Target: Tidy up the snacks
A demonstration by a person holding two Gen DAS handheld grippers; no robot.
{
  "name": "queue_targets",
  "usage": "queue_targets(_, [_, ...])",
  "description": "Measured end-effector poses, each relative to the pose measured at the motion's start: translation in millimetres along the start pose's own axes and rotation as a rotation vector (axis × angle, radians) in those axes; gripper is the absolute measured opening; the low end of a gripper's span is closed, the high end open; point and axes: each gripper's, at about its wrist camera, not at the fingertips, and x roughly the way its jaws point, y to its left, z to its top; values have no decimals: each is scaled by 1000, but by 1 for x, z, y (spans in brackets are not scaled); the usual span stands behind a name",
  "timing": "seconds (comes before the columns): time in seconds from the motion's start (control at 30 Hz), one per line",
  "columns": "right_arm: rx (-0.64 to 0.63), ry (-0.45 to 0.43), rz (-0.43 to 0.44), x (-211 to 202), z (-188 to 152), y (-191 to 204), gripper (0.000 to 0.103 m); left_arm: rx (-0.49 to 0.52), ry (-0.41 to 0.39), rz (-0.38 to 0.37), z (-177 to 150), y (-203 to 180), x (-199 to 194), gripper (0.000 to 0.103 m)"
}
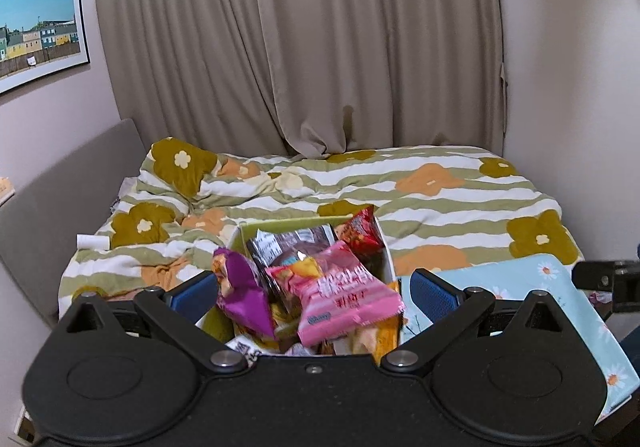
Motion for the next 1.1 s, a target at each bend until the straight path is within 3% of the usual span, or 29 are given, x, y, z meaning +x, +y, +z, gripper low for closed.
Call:
queue_targets(0.33, [18, 39, -46, -11, -31, -5, 103, 18, 26, -23, -20, -12, -14, 103])
queue_targets(1.1, [29, 31, -76, -19, -37, -2, 103, 29, 34, -31, -26, -10, -18, 103])
